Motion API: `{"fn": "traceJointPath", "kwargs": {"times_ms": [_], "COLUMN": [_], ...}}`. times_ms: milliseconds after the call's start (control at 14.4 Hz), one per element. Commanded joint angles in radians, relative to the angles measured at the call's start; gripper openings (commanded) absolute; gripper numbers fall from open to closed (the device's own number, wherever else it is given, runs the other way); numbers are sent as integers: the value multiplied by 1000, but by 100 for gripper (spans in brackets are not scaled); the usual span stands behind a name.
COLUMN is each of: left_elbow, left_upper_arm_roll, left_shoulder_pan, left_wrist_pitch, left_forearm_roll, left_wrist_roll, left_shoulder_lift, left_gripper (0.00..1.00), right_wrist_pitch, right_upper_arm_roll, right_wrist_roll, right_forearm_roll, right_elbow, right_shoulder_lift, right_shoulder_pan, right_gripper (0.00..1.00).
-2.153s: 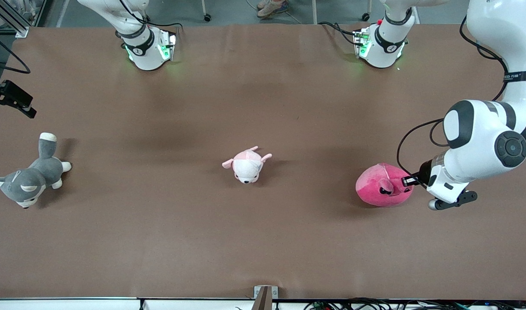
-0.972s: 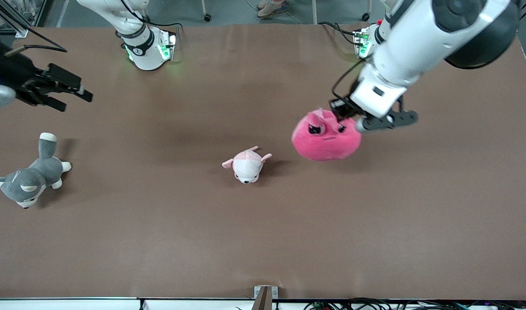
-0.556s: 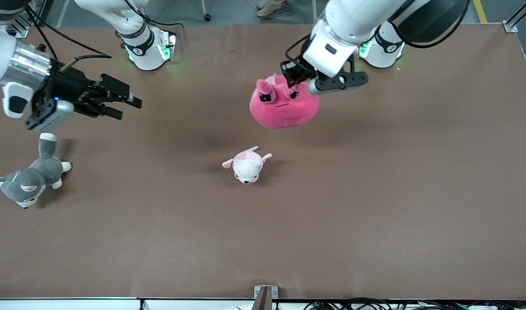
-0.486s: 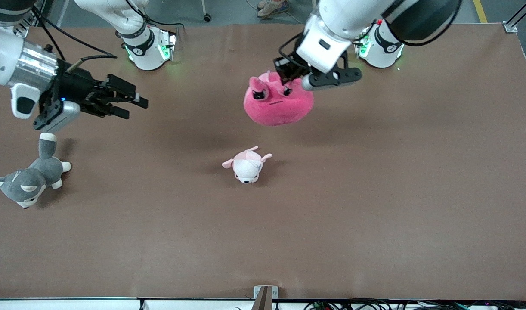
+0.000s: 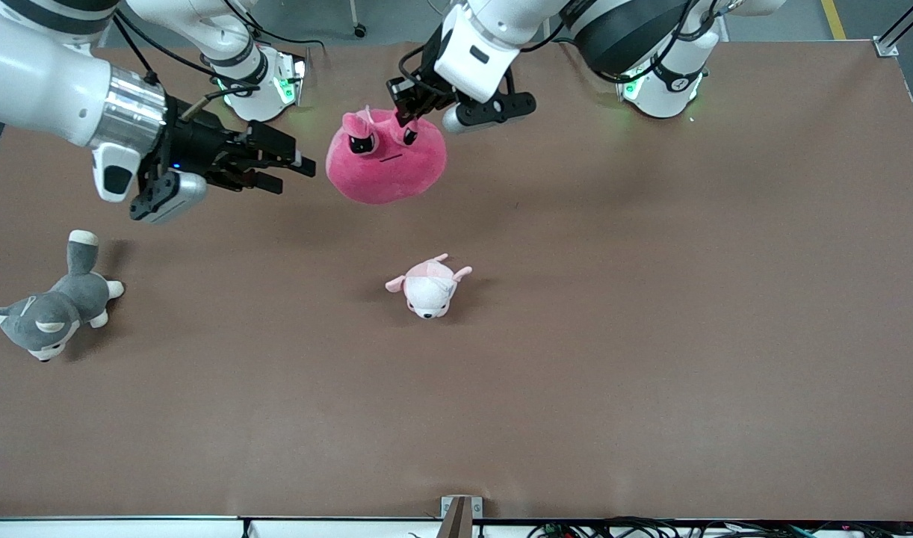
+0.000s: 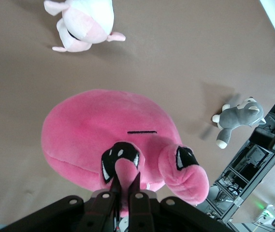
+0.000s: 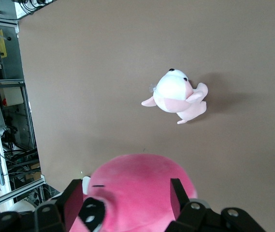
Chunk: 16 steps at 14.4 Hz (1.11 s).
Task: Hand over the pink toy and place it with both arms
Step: 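Carry the pink plush toward center while the right gripper approaches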
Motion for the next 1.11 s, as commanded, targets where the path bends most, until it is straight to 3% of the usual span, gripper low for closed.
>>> {"fn": "traceJointPath", "kwargs": {"times_ms": [0,486,764,1042], "left_elbow": [35,43,43,43], "left_upper_arm_roll": [-2,0,2,3], "left_shoulder_pan": [-10,-12,-12,-10], "left_wrist_pitch": [2,1,1,1], "left_forearm_roll": [-17,-17,-17,-15], "left_wrist_roll": [-60,-71,-71,-61], "left_shoulder_lift": [30,50,50,62], "left_gripper": [0,0,0,0], "right_wrist_pitch": [-12,-15,-16,-16], "right_upper_arm_roll": [-9,-9,-10,-9], "right_wrist_roll": [61,63,65,65], "right_forearm_roll": [21,-14,-75,-190], "right_elbow": [15,4,-2,-10], "right_shoulder_lift": [11,11,11,11], "right_shoulder_pan": [33,88,137,185], "right_gripper": [81,81,81,80]}}
